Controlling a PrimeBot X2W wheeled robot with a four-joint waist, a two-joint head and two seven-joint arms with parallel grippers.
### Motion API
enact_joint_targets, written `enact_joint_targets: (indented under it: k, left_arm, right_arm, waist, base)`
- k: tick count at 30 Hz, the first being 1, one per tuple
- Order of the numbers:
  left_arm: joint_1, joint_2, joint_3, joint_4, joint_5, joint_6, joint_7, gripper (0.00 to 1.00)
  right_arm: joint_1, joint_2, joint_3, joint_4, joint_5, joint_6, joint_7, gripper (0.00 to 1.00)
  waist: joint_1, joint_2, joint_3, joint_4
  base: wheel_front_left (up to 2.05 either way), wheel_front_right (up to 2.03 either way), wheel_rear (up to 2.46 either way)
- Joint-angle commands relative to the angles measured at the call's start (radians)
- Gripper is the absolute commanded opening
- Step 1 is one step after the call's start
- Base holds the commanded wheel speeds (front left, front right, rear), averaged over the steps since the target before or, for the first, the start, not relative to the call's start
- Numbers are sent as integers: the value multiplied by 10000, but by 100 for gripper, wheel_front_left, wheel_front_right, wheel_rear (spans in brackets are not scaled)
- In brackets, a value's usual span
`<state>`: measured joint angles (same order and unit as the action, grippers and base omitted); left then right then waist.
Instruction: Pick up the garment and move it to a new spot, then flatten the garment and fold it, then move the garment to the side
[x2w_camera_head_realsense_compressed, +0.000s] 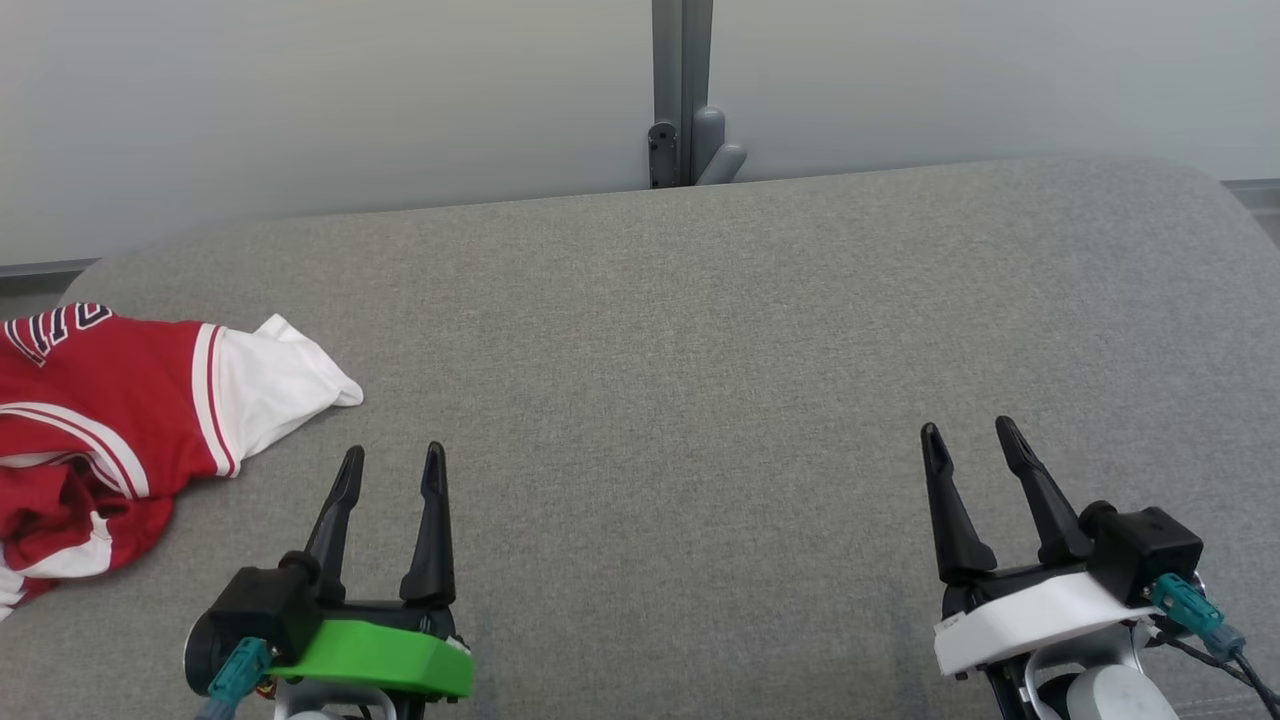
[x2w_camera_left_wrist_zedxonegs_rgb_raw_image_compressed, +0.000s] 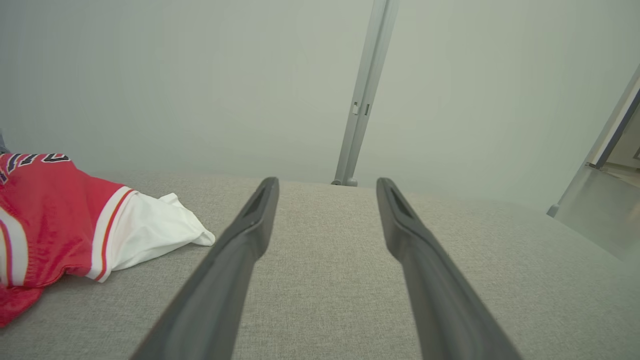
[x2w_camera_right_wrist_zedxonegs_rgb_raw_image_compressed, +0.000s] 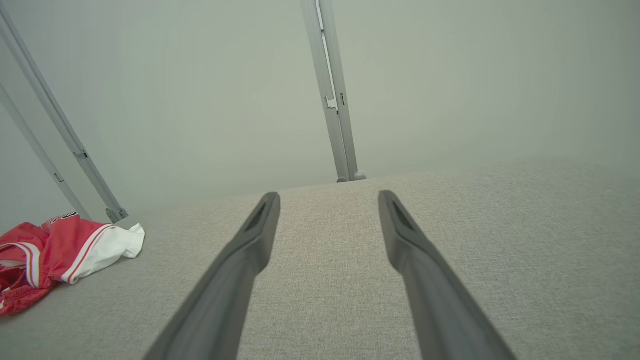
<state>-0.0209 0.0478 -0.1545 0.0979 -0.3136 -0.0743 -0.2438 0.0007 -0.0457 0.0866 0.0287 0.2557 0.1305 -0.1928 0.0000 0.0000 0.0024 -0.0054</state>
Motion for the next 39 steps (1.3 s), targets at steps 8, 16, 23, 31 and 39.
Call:
enact_joint_targets:
  k: [8,16,23,31,39]
  left_arm:
    - [53,39,78,-110,582,11,-111,100]
    - [76,41,95,-124,1135,-16,-149,100]
    - [113,42,85,-177,1556,-26,-220,100]
    - [99,42,81,-155,1539,-35,-204,100]
    - [54,44,90,-99,1517,-37,-204,100]
  right_arm:
    - [161,-63,124,-215,-675,3,-334,100]
    - [232,-66,258,-271,-1231,4,-566,100]
    - [321,-68,391,-361,-1659,2,-763,100]
    - [282,-66,394,-334,-1606,2,-759,100]
    - [314,-65,326,-352,-1569,2,-759,100]
  waist:
    - [0,0,55,33]
    - [0,0,95,40]
    - [0,0,138,61]
    - [0,0,180,80]
    - [0,0,223,146]
  base:
    - [0,0,0]
    - [0,0,0]
    - [0,0,0]
    - [0,0,0]
    - [0,0,0]
